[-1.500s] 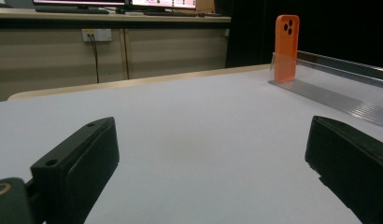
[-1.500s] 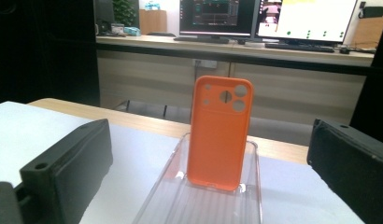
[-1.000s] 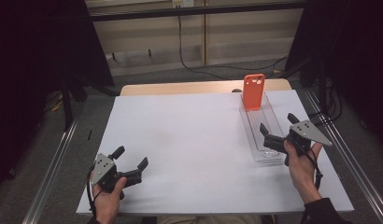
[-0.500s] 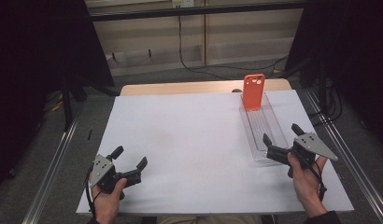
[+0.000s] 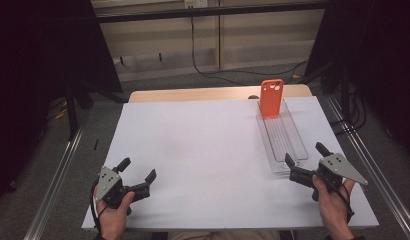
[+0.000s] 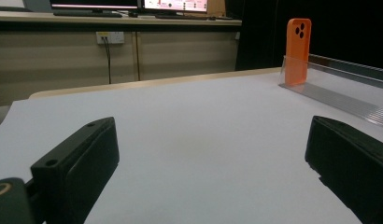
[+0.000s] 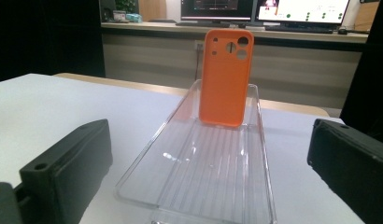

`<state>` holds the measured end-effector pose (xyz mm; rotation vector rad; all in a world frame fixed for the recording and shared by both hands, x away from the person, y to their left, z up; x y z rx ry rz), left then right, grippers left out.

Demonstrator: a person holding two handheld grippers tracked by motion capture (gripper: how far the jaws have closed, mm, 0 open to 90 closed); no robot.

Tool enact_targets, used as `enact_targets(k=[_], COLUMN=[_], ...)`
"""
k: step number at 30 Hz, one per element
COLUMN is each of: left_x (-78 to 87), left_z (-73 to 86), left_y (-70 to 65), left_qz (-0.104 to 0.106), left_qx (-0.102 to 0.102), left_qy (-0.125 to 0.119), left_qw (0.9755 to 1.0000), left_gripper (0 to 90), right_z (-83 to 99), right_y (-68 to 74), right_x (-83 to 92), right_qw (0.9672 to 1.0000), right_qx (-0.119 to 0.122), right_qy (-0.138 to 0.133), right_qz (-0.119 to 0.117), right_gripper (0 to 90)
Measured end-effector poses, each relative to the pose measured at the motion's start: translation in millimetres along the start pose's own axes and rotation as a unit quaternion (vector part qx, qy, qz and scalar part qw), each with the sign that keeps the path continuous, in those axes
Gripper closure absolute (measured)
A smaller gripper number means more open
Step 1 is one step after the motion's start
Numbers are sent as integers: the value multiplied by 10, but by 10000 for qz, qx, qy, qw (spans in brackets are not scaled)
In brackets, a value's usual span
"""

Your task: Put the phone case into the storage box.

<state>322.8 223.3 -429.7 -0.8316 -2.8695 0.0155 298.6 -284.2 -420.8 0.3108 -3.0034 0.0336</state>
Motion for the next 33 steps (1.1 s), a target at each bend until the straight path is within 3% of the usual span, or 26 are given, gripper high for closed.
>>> enact_targets(k=[13,21,26,33], left_x=[46,56,33,-17], left_z=[5,23,34,81], left_y=[-14,-19,-27,-20], left_qz=[-11,-14,33,101], left_qx=[-18,-23,-28,-27], left_qy=[32,61,113,386], left_qw=[10000,10000,9999,9992], left_gripper=[29,29,29,29], right_z=[123,185,196,204], right_y=[5,-16,-18,-8], right_x=[169,237,249,217], right_qw=[10000,9998,9997,9995], right_qx=[49,77,79,203], right_qy=[75,154,219,244], right_qz=[-41,64,-20,-76], right_gripper=[0,0,0,0])
Point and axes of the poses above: each handheld gripper's, and its own axes: x roughly backward along the jaws, z roughly out of its underside, y roughly to its left, the point moved 3 cm from there along -x, roughly forward along the jaws, and after that the axes turned 2 degrees about -y, right-handed, at the moved point
